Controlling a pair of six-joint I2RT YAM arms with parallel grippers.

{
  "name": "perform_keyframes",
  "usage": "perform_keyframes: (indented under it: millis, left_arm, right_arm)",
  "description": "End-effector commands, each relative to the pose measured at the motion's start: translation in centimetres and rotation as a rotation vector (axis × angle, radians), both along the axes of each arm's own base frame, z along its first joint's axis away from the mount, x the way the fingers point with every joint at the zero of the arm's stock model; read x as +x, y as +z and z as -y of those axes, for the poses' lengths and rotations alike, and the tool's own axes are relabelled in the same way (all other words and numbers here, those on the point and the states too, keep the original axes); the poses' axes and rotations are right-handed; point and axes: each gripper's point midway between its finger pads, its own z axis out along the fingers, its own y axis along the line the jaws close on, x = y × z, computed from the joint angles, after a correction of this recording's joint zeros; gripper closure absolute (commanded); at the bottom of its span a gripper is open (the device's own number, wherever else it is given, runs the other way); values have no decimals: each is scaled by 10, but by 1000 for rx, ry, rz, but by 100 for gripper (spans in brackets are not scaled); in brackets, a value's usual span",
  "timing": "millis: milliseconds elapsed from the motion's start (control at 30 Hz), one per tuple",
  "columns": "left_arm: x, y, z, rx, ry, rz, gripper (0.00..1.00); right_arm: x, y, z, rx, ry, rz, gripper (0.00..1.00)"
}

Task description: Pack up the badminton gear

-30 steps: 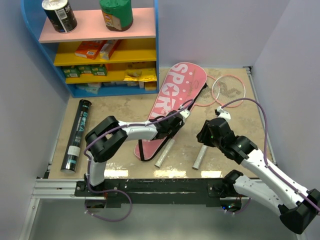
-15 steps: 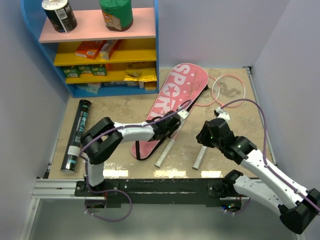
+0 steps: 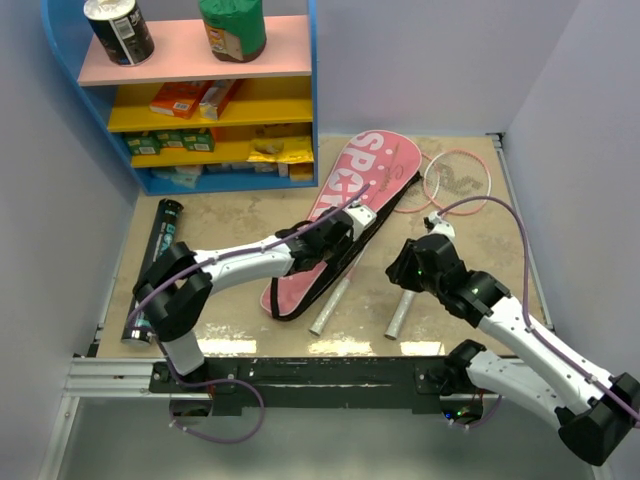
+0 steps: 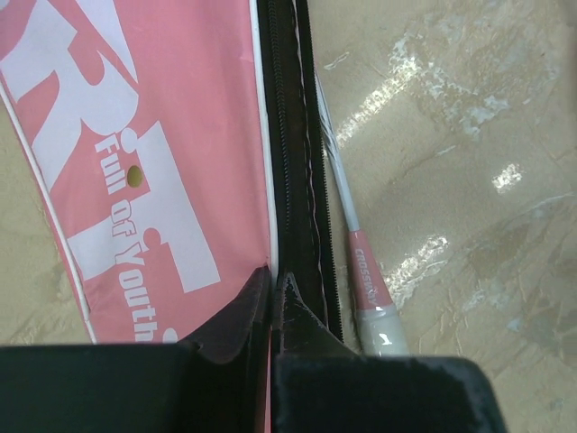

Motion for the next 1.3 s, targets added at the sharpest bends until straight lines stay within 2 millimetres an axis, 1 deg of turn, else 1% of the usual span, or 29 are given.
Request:
perform_keyframes:
  millis: [0, 33, 100, 133, 200, 233, 267, 300, 333, 400, 433, 500, 533, 600, 633, 700, 733, 767, 800, 833, 867, 900, 967, 1000, 1067, 1100, 1167, 1267]
  left_arm:
    - [1, 59, 10, -154, -12, 40, 100]
    - [-1, 67, 10, -175, -11, 42, 100]
    - [-2, 74, 6, -189, -1, 43, 100]
    - [-3, 83, 4, -207, 5, 50, 100]
    - [-1, 90, -3, -218, 25, 61, 100]
    - [0, 98, -8, -226, 42, 77, 100]
    - [2, 100, -12, -225, 56, 81, 100]
    - [7, 102, -19, -227, 76, 85, 100]
    - [8, 103, -24, -223, 84, 81, 100]
    - [17, 106, -36, -220, 115, 85, 100]
    - [19, 108, -40, -218, 125, 87, 100]
    - [26, 110, -48, -224, 144, 91, 100]
    - [25, 111, -48, -230, 139, 84, 100]
    - [26, 115, -49, -238, 134, 80, 100]
    - [24, 119, -48, -251, 125, 78, 100]
    - [20, 125, -45, -276, 114, 74, 100]
    - [17, 132, -43, -303, 101, 74, 100]
    - [15, 132, -43, -309, 95, 70, 100]
    - [12, 133, -42, -315, 87, 65, 100]
    - [11, 134, -44, -321, 86, 68, 100]
    - [9, 135, -44, -328, 80, 70, 100]
    - [7, 139, -45, -342, 73, 77, 100]
    - [4, 140, -44, -356, 56, 82, 100]
    - [2, 141, -43, -364, 45, 81, 100]
    - [2, 140, -43, -365, 42, 84, 100]
    - [-2, 141, -38, -379, 16, 72, 100]
    - [-3, 141, -36, -386, 6, 64, 100]
    - [-5, 144, -33, -399, -6, 60, 100]
  right_arm:
    - [11, 6, -12, 69, -10, 32, 67]
    - [13, 7, -12, 70, -17, 38, 67]
    - [19, 7, -11, 60, -44, 45, 67]
    - [22, 9, -11, 55, -56, 50, 67]
    - [29, 1, -10, 18, -78, 30, 66]
    - [36, 3, -9, 9, -92, 31, 65]
    - [38, 1, -7, -7, -104, 24, 64]
    - [44, -5, -2, -44, -127, 13, 62]
    - [52, 0, 3, -48, -156, 22, 61]
    - [60, 1, 15, -71, -205, 23, 59]
    - [67, -3, 30, -90, -255, 10, 59]
    - [75, -3, 48, -118, -309, 5, 58]
    - [82, -8, 66, -144, -367, -9, 57]
    - [89, -14, 82, -168, -406, -31, 56]
    - [96, -22, 96, -175, -448, -60, 56]
    - [106, -29, 106, -174, -469, -76, 56]
    - [111, -32, 113, -167, -487, -89, 56]
    - [117, -41, 117, -178, -490, -105, 56]
    - [123, -41, 122, -182, -501, -104, 56]
    - [126, -43, 123, -188, -501, -106, 56]
    - [131, -49, 127, -211, -502, -117, 56]
    - [136, -49, 132, -215, -510, -114, 56]
    - [141, -59, 138, -232, -511, -138, 56]
    - [145, -60, 141, -233, -518, -140, 56]
    - [150, -64, 142, -235, -510, -143, 57]
    - [154, -70, 143, -243, -508, -159, 57]
    - [160, -74, 142, -244, -504, -165, 57]
    - [168, -86, 136, -230, -490, -181, 58]
